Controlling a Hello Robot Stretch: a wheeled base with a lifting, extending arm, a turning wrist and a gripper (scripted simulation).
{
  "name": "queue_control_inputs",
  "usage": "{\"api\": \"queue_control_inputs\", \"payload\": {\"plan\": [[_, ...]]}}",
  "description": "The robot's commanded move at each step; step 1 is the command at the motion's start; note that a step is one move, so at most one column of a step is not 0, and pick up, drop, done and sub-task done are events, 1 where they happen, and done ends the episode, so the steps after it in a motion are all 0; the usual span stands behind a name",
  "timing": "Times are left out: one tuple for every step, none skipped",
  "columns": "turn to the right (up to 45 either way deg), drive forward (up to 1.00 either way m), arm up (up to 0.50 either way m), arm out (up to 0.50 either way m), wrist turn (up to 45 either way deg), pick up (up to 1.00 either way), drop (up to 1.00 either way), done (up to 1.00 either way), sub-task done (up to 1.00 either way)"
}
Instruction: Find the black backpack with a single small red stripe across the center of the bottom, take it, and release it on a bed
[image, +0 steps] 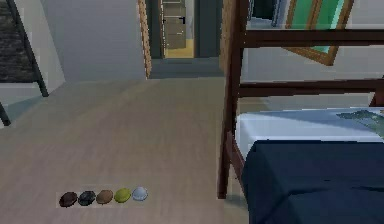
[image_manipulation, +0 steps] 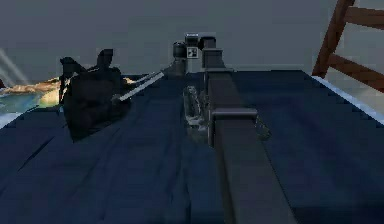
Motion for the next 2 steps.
{"api": "queue_control_inputs", "payload": {"plan": [[0.0,0.0,0.0,0.0,45.0,0.0,0.0,0.0,0.0],[0.0,0.0,0.0,0.0,36.0,0.0,0.0,0.0,0.0]]}}
